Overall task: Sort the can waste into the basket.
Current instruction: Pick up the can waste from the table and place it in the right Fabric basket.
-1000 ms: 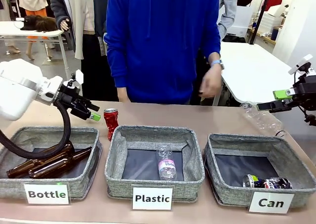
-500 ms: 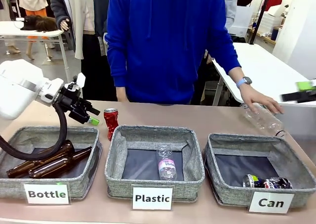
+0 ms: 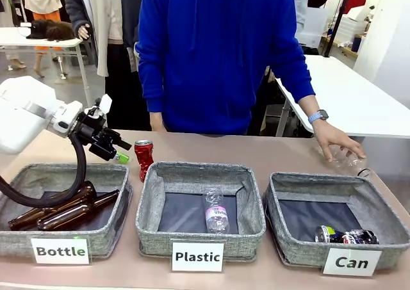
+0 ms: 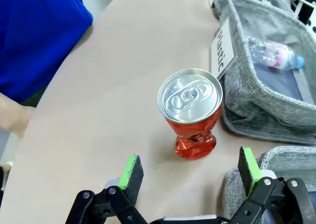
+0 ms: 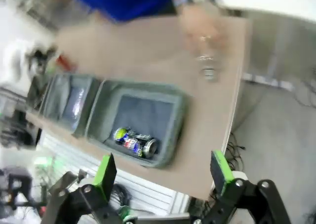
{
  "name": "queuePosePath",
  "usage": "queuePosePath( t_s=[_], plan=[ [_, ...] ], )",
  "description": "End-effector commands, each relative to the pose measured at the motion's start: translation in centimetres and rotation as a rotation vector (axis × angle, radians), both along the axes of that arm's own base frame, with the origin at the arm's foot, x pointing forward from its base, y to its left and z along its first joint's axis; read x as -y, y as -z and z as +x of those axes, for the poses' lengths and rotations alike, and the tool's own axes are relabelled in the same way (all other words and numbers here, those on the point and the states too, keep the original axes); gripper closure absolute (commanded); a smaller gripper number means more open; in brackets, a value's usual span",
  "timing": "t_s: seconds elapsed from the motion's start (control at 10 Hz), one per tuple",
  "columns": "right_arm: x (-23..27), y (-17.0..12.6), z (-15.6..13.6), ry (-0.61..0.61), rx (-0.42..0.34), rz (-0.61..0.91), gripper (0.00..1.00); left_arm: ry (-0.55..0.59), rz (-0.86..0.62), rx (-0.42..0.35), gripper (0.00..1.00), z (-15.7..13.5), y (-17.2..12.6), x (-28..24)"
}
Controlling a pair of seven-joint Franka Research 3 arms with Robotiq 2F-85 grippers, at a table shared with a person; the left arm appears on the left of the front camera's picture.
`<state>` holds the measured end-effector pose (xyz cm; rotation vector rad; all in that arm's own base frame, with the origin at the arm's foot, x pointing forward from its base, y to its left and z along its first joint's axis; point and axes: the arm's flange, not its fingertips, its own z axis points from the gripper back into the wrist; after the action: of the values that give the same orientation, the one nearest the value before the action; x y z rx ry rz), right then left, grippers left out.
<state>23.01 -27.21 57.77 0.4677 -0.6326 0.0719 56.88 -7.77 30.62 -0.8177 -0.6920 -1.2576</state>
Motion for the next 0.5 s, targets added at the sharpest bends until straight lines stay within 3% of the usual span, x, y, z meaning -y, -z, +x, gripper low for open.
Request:
queuePosePath(
  t_s=[0.0, 0.2, 0.4],
  plan=[
    [-1.3, 2.2, 0.0, 0.136, -0.033, 0.059, 0.00, 0.040, 0.007, 0.001, 0.00, 0.8, -0.1, 0.4],
    [-1.6, 2.2, 0.5, 0.071, -0.018, 0.053, 0.00, 0.055, 0.002, 0.000, 0.00, -0.3, 0.2, 1.0],
    [0.2, 2.2, -0.6, 0.104, -0.024, 0.031, 0.00, 0.045, -0.002, 0.002, 0.00, -0.5, 0.7, 1.3]
  ],
)
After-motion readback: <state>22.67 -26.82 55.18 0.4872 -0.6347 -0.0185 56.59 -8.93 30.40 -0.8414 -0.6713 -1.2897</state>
